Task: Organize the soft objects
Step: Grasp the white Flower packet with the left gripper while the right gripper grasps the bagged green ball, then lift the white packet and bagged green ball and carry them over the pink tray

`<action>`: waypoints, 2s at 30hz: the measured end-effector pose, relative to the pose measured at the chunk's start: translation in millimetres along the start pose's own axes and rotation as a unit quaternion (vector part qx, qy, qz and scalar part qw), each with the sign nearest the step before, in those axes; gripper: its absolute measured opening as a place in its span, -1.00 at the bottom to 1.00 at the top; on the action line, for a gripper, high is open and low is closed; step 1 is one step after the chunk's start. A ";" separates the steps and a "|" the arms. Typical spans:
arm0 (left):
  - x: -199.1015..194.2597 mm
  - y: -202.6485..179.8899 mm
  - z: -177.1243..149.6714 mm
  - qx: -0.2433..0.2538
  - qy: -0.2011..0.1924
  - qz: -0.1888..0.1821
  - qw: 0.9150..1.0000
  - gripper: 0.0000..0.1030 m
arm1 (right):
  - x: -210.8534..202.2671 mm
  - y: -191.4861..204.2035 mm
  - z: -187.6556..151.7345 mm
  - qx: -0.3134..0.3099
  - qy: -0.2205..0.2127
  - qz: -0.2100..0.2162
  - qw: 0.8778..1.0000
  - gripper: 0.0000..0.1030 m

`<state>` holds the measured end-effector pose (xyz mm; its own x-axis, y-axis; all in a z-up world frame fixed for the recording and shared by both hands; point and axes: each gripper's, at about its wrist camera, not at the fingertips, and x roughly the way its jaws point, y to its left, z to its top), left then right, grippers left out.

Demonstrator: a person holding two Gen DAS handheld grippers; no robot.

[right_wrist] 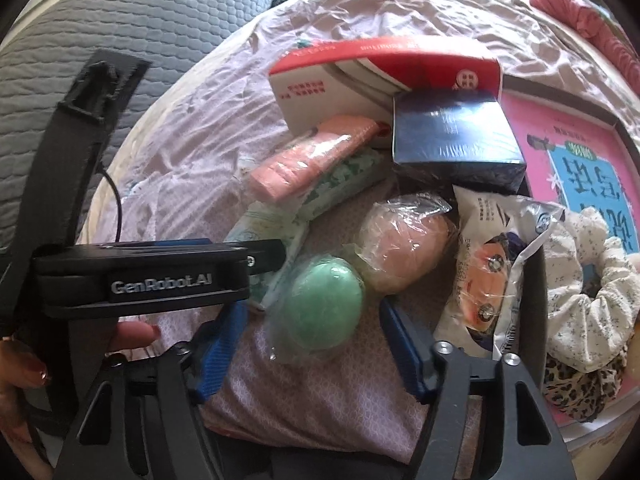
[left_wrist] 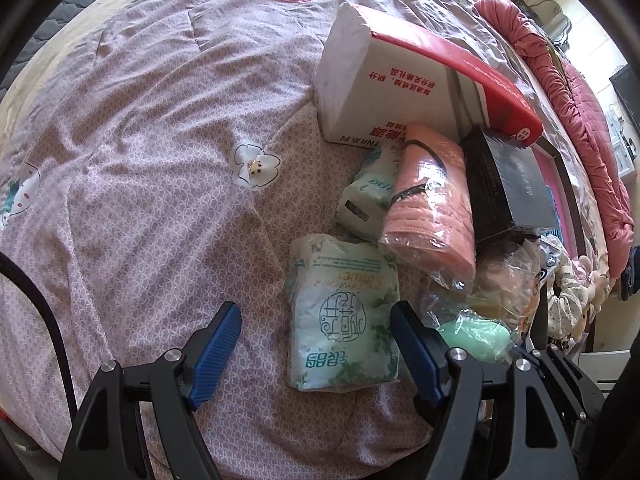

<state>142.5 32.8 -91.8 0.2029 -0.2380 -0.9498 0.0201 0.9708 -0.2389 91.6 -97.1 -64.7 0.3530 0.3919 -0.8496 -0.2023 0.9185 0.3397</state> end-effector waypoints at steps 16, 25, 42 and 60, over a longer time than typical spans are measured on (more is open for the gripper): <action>14.4 -15.9 -5.2 0.012 0.010 -0.002 1.000 0.47 | -10.1 -30.3 -5.4 0.047 0.006 0.044 0.998 -0.19; 20.1 -27.1 -8.6 0.022 0.011 0.007 1.000 0.10 | -27.8 -34.6 -10.6 0.047 -0.006 0.041 0.998 -0.19; -22.6 -1.9 -38.3 -0.005 -0.009 -0.034 0.999 -0.17 | -61.0 -34.9 -17.0 0.053 -0.037 0.065 0.996 -0.19; -93.6 -17.6 -53.0 0.006 -0.062 -0.029 0.998 -0.17 | -100.8 -35.9 -15.3 0.077 -0.079 0.108 0.988 -0.19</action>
<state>71.3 36.5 -9.4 0.3208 -0.2897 -0.9018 0.0465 0.9557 -0.2905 49.2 -170.4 2.6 0.4583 0.5711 -0.6810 -0.1508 0.8051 0.5737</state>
